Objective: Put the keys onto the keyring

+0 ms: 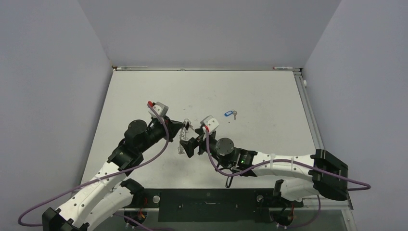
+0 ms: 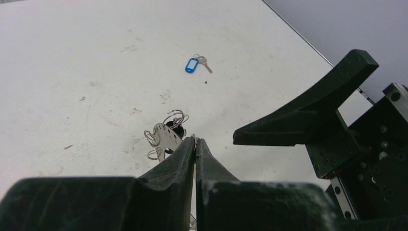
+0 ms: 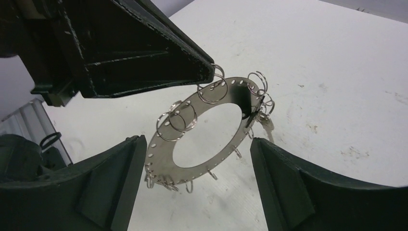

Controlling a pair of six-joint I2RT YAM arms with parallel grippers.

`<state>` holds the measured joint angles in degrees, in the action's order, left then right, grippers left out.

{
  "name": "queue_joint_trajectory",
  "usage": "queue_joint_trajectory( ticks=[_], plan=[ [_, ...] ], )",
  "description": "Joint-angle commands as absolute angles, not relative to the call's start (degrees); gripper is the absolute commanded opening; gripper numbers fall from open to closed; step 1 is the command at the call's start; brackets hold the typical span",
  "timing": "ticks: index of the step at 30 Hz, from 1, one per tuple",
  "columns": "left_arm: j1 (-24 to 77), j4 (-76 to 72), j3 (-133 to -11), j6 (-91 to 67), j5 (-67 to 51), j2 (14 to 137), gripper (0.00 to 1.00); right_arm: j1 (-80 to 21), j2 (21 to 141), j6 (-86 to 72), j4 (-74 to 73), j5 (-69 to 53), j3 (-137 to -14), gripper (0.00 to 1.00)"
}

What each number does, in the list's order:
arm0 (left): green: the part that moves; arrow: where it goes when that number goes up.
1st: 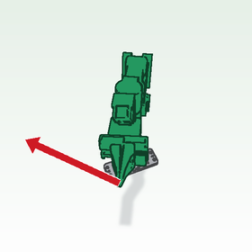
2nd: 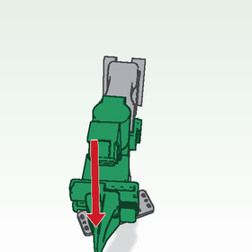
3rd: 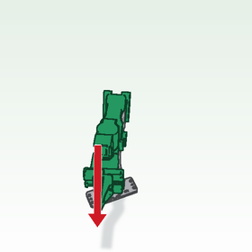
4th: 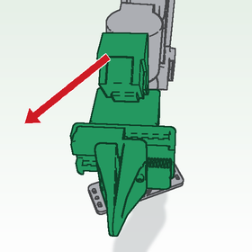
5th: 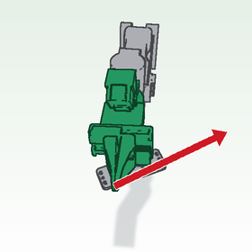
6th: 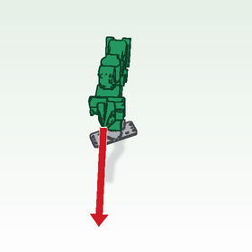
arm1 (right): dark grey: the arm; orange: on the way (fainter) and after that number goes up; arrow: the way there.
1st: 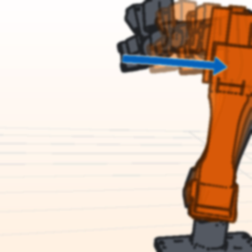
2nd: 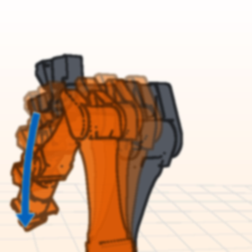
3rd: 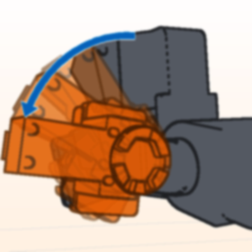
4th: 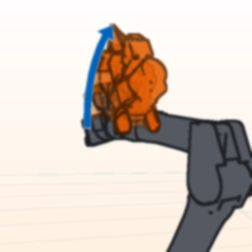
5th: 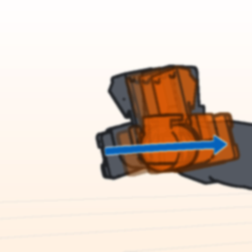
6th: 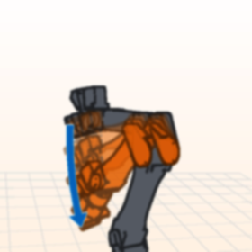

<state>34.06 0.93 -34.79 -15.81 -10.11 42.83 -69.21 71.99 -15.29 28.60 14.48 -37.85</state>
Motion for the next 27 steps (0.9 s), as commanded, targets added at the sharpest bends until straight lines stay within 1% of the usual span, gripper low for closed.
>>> queue_joint_trajectory(
  ticks=[1,4,7,10,13,21,22,27],
  plan=[
    [31.6,-0.6,-38.1,-18.6,-5.4,42.4,0.0,-70.5,76.5,-20.5,37.0,17.0,-43.0,0.82],
    [30.8,-0.1,-38.3,-18.8,-3.8,42.6,0.0,-70.9,78.4,-20.8,37.8,16.8,-44.3,0.83],
    [30.1,1.7,-38.5,-19.4,-4.6,43.0,0.0,-70.9,81.5,-20.7,37.4,17.4,-46.5,0.81],
    [29.4,1.9,-38.9,-19.8,-6.2,43.3,0.0,-70.9,85.5,-19.5,37.7,17.3,-49.0,0.65],
    [29.1,2.6,-38.9,-19.5,-6.0,43.0,0.0,-71.0,87.6,-18.4,35.6,19.0,-50.5,0.43],
    [28.4,3.4,-38.7,-19.9,-7.7,42.0,0.0,-70.9,86.1,-14.2,31.3,22.0,-50.1,0.07],
    [28.4,3.5,-38.8,-20.2,-8.1,42.0,0.0,-70.9,85.7,-13.4,31.2,22.4,-49.7,0.06],
    [28.3,4.9,-39.7,-21.2,-10.6,42.3,0.0,-70.8,82.9,-9.5,31.3,23.2,-47.5,0.05]
  ],
)
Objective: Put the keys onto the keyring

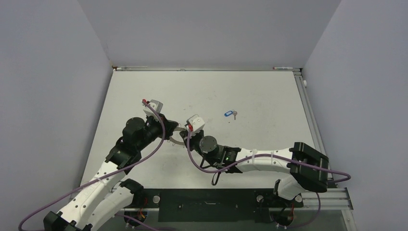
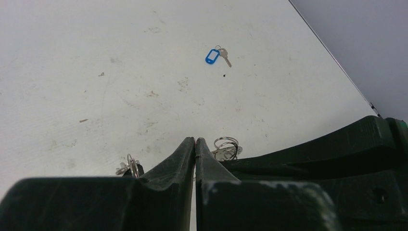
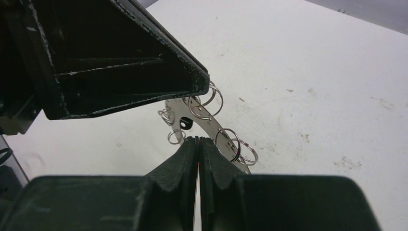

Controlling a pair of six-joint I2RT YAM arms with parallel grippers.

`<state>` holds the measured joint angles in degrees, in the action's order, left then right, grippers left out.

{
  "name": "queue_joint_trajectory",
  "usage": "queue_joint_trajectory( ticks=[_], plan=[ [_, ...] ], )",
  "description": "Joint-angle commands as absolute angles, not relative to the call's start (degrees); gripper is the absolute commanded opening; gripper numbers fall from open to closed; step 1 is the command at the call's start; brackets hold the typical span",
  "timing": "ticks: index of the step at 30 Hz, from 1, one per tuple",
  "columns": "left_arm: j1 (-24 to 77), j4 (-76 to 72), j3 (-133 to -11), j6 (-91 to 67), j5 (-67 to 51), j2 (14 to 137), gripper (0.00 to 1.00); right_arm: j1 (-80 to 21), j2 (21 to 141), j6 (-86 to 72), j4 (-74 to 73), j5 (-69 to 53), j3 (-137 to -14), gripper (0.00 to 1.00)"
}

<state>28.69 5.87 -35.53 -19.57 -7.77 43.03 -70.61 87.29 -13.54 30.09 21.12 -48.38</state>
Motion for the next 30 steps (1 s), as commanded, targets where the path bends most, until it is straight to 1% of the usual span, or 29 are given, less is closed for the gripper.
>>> queue_joint_trajectory(
  ticks=[1,9,13,14,15,18,19,23,25,30],
  plan=[
    [28.3,5.4,-39.9,-21.3,-10.8,42.5,0.0,-70.9,82.2,-8.8,31.4,23.2,-47.1,0.05],
    [28.3,11.2,-44.0,-23.5,-14.5,46.5,0.0,-70.8,77.6,-3.3,31.2,23.8,-44.7,0.05],
    [28.3,11.8,-44.8,-24.7,-16.6,47.7,0.0,-70.7,76.2,-0.5,28.2,18.9,-44.9,0.06],
    [28.3,12.0,-44.9,-25.0,-16.6,47.9,0.0,-70.6,75.3,1.2,27.8,17.0,-44.3,0.09],
    [28.3,12.3,-45.1,-25.4,-16.3,48.0,0.0,-70.5,74.2,2.3,27.5,14.8,-43.5,0.17],
    [28.3,12.3,-45.1,-27.3,-15.1,47.8,0.0,-69.0,70.5,4.6,26.2,7.0,-41.0,0.45],
    [28.3,11.9,-45.0,-27.9,-15.3,47.8,0.0,-68.0,69.6,4.9,25.2,4.2,-40.9,0.53],
    [28.3,10.5,-45.0,-29.3,-17.3,48.1,0.0,-63.4,67.9,4.1,22.9,-3.8,-41.1,0.77],
    [28.4,10.1,-45.1,-29.3,-18.3,48.2,0.0,-61.2,67.9,3.4,23.3,-6.7,-41.0,0.81],
    [28.4,8.7,-44.3,-29.6,-19.7,47.8,0.0,-59.5,71.1,4.0,23.9,-8.8,-42.9,0.82]
  ],
)
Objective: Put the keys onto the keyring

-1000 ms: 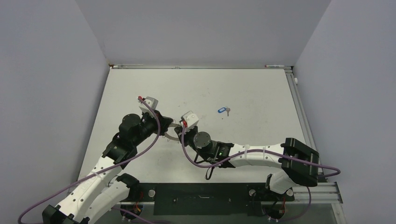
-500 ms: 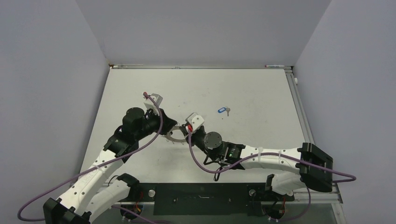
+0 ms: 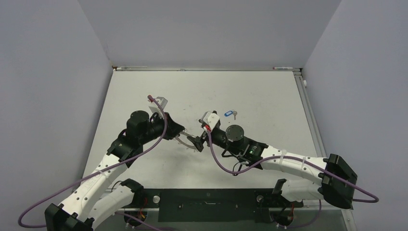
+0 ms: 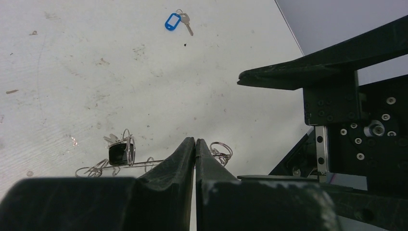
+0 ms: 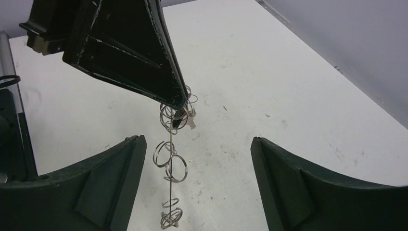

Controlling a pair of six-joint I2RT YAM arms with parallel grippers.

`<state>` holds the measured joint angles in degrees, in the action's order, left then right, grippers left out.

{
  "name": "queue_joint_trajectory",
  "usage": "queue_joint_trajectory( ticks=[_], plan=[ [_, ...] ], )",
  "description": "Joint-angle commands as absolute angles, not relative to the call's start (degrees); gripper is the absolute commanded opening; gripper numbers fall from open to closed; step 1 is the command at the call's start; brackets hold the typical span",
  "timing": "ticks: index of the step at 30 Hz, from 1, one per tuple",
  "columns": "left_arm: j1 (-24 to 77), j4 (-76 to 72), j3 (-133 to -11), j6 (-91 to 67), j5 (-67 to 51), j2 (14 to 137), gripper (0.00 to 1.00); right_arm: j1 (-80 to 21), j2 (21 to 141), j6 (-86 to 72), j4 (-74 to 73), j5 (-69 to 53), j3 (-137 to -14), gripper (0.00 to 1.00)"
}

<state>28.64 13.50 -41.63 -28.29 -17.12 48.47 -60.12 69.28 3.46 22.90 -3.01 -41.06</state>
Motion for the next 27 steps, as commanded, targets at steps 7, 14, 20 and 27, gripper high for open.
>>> queue_joint_trajectory(
  ticks=[7,14,20,27],
  plan=[
    [28.3,8.1,-43.8,-29.6,-21.0,47.9,0.0,-58.4,76.5,4.1,24.3,-12.0,-45.9,0.84],
    [28.3,7.9,-43.5,-29.6,-22.8,47.9,0.0,-57.7,78.1,4.0,28.2,-10.8,-45.6,0.77],
    [28.3,7.2,-43.1,-30.0,-24.4,47.6,0.0,-56.6,80.2,3.8,31.1,-10.9,-45.6,0.61],
    [28.3,7.0,-42.8,-30.1,-25.5,47.9,0.0,-56.1,81.0,3.8,35.7,-11.1,-44.1,0.47]
  ],
)
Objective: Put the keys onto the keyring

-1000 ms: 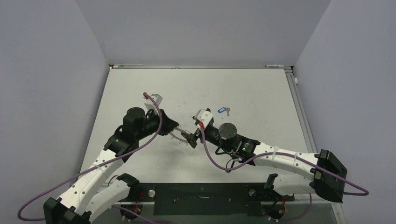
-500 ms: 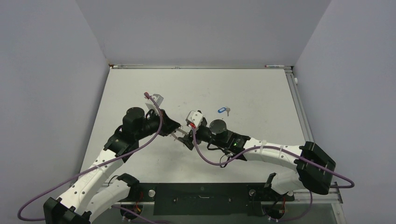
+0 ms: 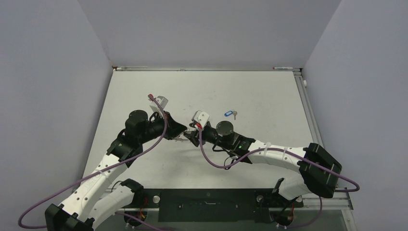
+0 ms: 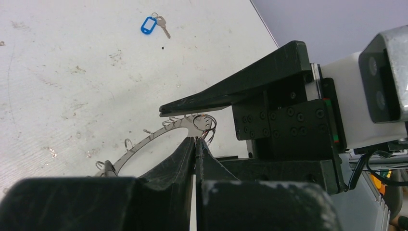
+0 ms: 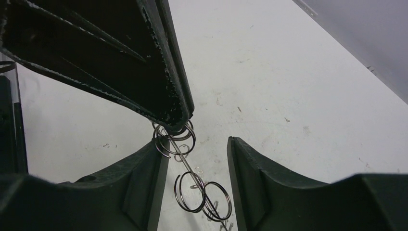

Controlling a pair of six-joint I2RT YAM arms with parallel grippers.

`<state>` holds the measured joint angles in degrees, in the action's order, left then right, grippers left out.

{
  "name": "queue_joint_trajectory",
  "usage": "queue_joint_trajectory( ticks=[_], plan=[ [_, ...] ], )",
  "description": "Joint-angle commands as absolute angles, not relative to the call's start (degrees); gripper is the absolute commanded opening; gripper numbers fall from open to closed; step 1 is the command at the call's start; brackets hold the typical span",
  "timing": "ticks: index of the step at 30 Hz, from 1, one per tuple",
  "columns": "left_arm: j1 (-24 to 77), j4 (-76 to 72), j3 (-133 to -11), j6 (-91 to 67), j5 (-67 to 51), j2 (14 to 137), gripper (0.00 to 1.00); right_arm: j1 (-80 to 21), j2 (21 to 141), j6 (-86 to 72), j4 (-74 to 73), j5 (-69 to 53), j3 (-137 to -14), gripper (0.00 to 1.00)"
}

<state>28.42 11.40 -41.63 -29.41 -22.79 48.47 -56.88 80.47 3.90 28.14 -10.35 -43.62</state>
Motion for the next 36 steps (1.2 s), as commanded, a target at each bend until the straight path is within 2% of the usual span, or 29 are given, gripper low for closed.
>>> queue_joint_trajectory(
  ticks=[1,5,9,10,11,12,15,19,28,36],
  plan=[
    [28.2,6.9,-42.7,-30.1,-25.6,47.9,0.0,-56.1,81.1,3.7,36.1,-11.2,-44.0,0.44],
    [28.2,7.0,-42.7,-30.2,-25.8,48.2,0.0,-55.8,80.7,3.3,38.8,-12.3,-42.7,0.29],
    [28.2,7.2,-42.8,-30.2,-26.4,48.5,0.0,-55.0,79.5,2.4,40.9,-14.1,-41.5,0.08],
    [28.2,7.2,-42.8,-30.2,-26.8,48.6,0.0,-54.8,79.1,2.1,41.3,-14.7,-41.2,0.06],
    [28.2,7.1,-42.9,-30.2,-27.4,48.7,0.02,-54.6,78.8,2.0,41.7,-15.1,-40.8,0.05],
    [28.2,7.1,-42.9,-30.1,-28.0,48.8,0.13,-54.4,78.4,1.9,42.1,-15.6,-40.3,0.05],
    [28.1,7.1,-43.1,-30.0,-28.7,48.7,0.28,-54.1,77.3,1.7,42.3,-16.1,-39.5,0.05],
    [27.8,7.2,-43.1,-29.8,-28.9,48.3,0.37,-54.1,76.1,1.6,42.1,-16.9,-38.7,0.05],
    [27.4,7.6,-42.4,-27.7,-25.5,44.9,0.39,-54.0,72.5,1.2,40.2,-17.7,-38.1,0.05],
    [27.3,5.6,-41.2,-29.9,-24.3,43.1,0.29,-54.0,70.3,0.0,40.2,-16.6,-37.6,0.05]
  ],
)
